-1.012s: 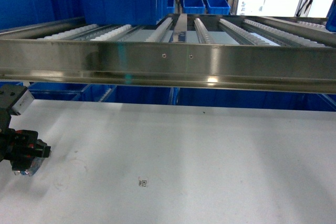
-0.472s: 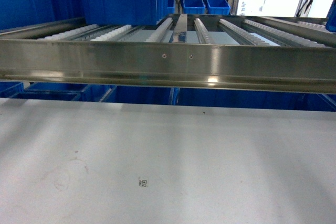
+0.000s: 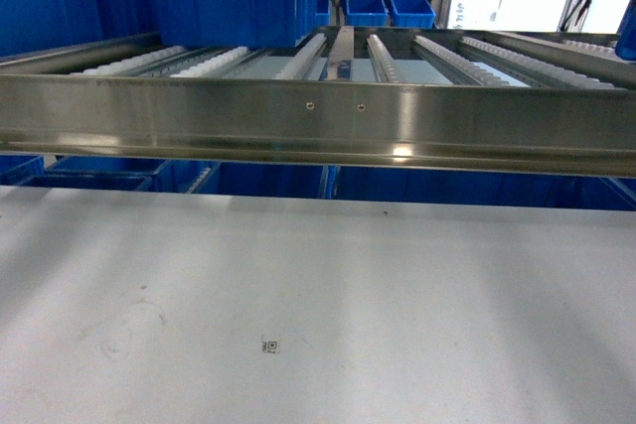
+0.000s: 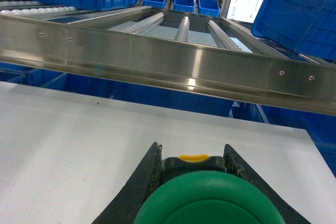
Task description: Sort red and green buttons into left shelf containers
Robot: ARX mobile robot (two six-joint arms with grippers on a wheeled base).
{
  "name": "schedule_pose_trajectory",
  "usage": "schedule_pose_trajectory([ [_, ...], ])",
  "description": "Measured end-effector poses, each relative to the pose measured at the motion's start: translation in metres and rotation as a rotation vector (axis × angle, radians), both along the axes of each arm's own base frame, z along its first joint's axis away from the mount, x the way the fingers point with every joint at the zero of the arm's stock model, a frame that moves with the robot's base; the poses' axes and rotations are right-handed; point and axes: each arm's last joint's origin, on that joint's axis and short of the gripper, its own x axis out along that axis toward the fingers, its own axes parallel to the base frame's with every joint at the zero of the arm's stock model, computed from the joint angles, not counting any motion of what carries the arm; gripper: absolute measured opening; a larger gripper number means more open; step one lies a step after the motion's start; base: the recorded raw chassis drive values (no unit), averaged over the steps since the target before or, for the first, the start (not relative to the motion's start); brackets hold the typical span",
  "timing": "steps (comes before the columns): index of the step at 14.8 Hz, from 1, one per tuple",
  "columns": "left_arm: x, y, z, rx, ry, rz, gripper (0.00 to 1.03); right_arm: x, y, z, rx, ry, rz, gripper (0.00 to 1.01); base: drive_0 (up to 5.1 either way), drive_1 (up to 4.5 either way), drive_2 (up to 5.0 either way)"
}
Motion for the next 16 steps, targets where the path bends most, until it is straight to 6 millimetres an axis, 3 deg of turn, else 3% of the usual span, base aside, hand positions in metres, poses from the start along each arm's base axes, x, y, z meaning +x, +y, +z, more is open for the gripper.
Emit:
schedule_pose_trajectory([
  [3,0.0000,0.0007,-0.0017,0.001,0.007,0.007,0.29,0.0000,-0.0001,0.0000,0.000,0.000,-0.003,0.28,0.0,0.00,0.0],
  [16,-0.0001,0.0007,-0.0019,0.001,0.007,0.009,0.29,0.0001,-0.0001,-0.0006,0.000,0.004,-0.004,0.28,-4.6,1.25,3.7],
])
